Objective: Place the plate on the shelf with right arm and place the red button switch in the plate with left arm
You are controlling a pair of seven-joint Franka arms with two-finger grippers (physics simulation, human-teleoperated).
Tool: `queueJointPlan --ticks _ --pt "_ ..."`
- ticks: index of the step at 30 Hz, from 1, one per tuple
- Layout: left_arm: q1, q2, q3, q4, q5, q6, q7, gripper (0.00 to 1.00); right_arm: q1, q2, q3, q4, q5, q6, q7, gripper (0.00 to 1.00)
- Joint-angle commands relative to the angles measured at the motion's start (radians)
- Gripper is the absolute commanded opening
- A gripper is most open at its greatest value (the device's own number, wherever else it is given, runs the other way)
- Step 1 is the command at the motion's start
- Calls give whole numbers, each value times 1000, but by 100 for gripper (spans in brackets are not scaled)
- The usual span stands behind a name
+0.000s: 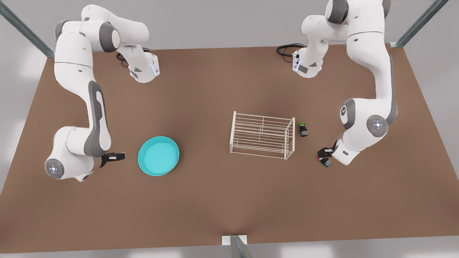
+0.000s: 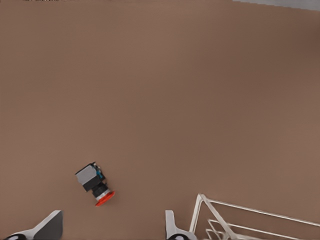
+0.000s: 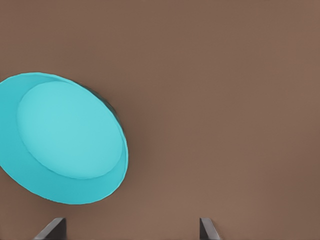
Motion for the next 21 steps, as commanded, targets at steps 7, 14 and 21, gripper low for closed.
queueJointPlan --ticks 7,14,21 --pt "23 49 4 -113 -41 356 -473 100 75 -100 3 -235 47 270 -183 100" --pt "39 75 28 -176 -39 340 -530 100 12 -163 0 -521 116 444 -407 100" --pt "39 119 34 -176 -33 336 -648 100 78 -79 2 -483 189 553 -212 100"
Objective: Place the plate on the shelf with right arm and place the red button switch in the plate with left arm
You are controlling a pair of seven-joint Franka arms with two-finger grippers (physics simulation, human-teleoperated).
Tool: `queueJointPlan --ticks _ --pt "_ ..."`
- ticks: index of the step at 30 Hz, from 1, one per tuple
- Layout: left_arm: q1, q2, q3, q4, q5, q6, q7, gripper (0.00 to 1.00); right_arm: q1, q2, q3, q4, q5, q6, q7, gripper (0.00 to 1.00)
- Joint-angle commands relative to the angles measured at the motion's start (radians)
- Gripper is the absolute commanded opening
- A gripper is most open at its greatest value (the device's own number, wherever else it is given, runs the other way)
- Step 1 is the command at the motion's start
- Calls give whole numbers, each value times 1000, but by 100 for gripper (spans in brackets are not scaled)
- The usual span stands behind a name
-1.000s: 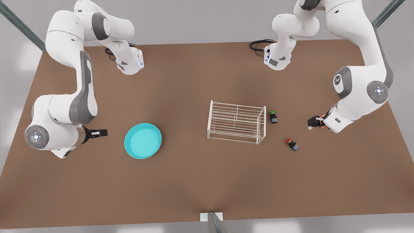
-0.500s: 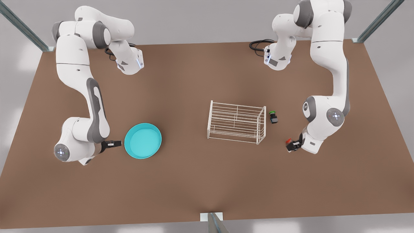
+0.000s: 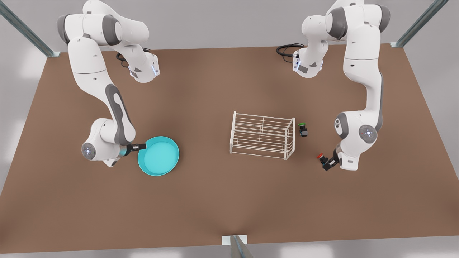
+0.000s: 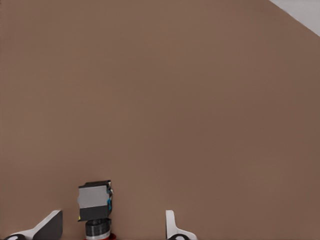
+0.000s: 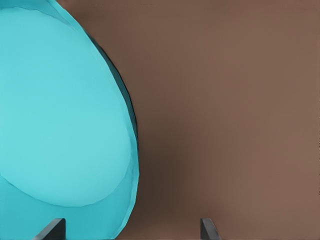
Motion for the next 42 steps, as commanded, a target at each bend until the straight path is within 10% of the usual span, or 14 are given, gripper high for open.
queueJointPlan --ticks 1,10,12,24,42 --pt "1 5 6 0 3 6 -305 100 14 0 -3 15 -35 80 -29 100" --pt "1 67 6 5 8 -20 -293 100 37 55 -6 15 41 139 2 98" --pt "-4 71 6 5 8 -33 -291 100 37 55 -6 15 41 137 8 72" --pt "10 102 11 11 36 -48 -239 100 36 54 -6 14 97 125 3 27" --pt "-9 150 11 30 37 -25 -236 96 37 -88 -34 20 97 -56 20 19"
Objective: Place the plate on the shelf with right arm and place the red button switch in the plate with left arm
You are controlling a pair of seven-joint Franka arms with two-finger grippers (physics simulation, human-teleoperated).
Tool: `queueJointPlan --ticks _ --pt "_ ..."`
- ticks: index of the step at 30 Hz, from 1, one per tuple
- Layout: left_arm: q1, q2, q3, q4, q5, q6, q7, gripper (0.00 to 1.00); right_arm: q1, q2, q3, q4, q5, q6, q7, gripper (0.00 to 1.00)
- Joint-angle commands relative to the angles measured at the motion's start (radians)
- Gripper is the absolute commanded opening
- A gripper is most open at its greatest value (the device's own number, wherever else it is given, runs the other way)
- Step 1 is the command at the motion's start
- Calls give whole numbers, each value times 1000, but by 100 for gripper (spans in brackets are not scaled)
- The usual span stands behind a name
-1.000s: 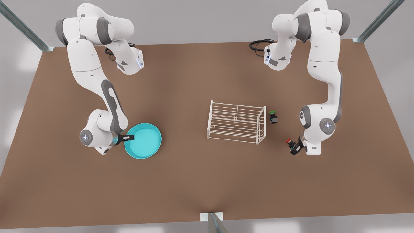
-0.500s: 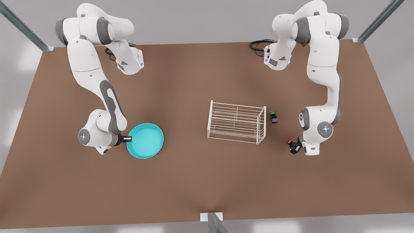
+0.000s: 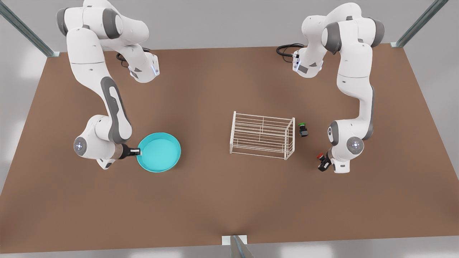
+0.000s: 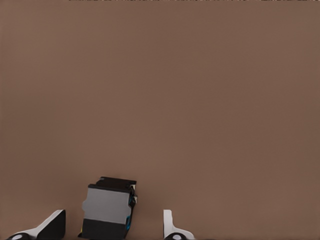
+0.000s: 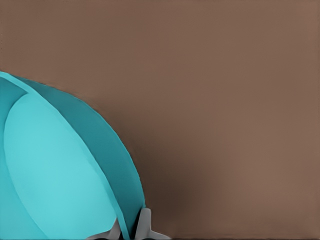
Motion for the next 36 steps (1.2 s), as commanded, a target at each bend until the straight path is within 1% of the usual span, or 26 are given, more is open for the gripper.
queueJointPlan --ticks 1,4,8,9,11,13,15,17,18,21,27,29,30,32,34,36 --pt "3 -1 1 10 2 -1 -16 95 -1 -15 -3 3 -10 -74 28 19" --pt "4 -1 1 38 2 -14 -20 94 9 -38 -4 7 -10 -95 39 19" --pt "10 -1 4 47 3 -14 -17 94 69 -95 -26 9 -8 -150 102 19" --pt "12 -1 12 47 9 -14 -16 94 101 -115 -27 9 -6 -182 180 19" --pt "21 -1 13 46 9 -14 1 95 138 -142 -27 12 -6 -187 243 19" --pt "29 0 13 42 9 -14 21 94 177 -175 -26 14 12 -202 337 19" --pt "29 -1 13 46 9 -14 17 89 195 -190 -24 23 12 -224 387 19" --pt "24 -1 13 46 8 -14 -2 77 238 -198 -23 58 12 -247 496 19" --pt "24 -1 13 46 8 -14 -9 75 261 -199 -23 72 13 -247 536 19" --pt "23 3 12 46 8 -14 -11 76 345 -196 -20 127 13 -253 729 20" --pt "18 14 12 44 8 -14 -23 76 422 -190 14 208 13 -250 952 20" --pt "15 14 12 41 8 -14 -25 76 463 -164 20 265 13 -250 1053 20" --pt "12 14 12 39 8 -14 -25 76 465 -164 46 279 13 -241 1102 20" --pt "7 14 12 33 9 -14 -37 76 490 -150 49 305 13 -235 1151 20" --pt "7 11 12 26 9 -14 -37 76 562 -81 39 391 15 -233 1245 20" --pt "7 7 12 19 9 -14 -37 75 591 -31 39 420 10 -232 1280 20"
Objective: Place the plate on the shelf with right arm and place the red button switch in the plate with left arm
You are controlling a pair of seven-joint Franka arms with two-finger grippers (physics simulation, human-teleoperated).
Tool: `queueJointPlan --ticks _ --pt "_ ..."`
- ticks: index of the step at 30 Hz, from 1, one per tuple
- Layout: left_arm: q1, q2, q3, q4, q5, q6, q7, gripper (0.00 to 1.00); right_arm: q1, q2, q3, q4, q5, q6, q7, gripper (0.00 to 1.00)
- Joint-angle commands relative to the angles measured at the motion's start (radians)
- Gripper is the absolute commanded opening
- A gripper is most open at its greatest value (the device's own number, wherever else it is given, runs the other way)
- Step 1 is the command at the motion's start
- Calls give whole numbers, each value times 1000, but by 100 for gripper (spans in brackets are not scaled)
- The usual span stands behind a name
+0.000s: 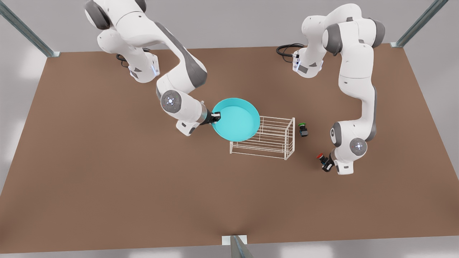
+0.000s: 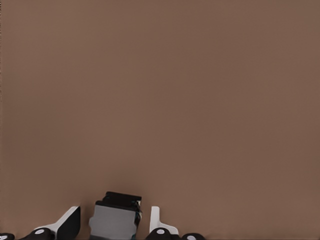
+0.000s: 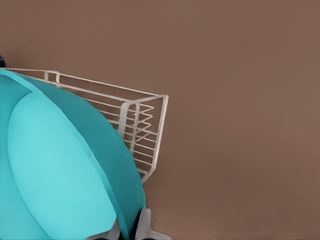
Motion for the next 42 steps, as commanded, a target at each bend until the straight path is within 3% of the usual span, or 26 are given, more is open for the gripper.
queueJointPlan --ticks 1,3,11,19,20,21,22,25,28,31,33,35,42 --pt "0 -4 0 -1 2 -1 -24 72 24 38 -1 29 -9 23 593 20" --pt "-1 -4 0 -1 2 -1 -26 64 53 91 1 80 -14 26 648 20" --pt "-3 5 0 8 0 8 -37 61 150 211 5 138 -23 156 812 20" --pt "-1 4 0 9 0 7 -38 45 205 275 -8 195 -24 184 883 20" --pt "-1 1 0 9 0 4 -37 45 205 275 -10 195 -24 184 883 25" --pt "0 -4 2 9 0 1 -35 45 205 277 -10 195 -24 184 881 46" --pt "-1 -5 2 8 0 -1 -37 44 205 277 -10 195 -24 184 881 100" --pt "0 -13 2 8 0 -2 -35 43 205 262 -19 195 -23 182 872 100" --pt "-1 -56 9 11 2 -55 -27 43 147 101 -24 184 -23 57 832 100" --pt "-1 -96 11 25 2 -131 -31 42 -112 -65 -30 184 -82 -287 294 100" --pt "-1 -122 9 38 2 -173 -37 42 -178 -70 -119 184 -205 -335 -158 100" --pt "-1 -142 9 68 2 -246 -40 41 -352 -48 -119 182 -320 -316 -472 100" --pt "-55 -228 0 189 46 -548 -152 41 -407 -42 -119 192 -408 -335 -515 100"
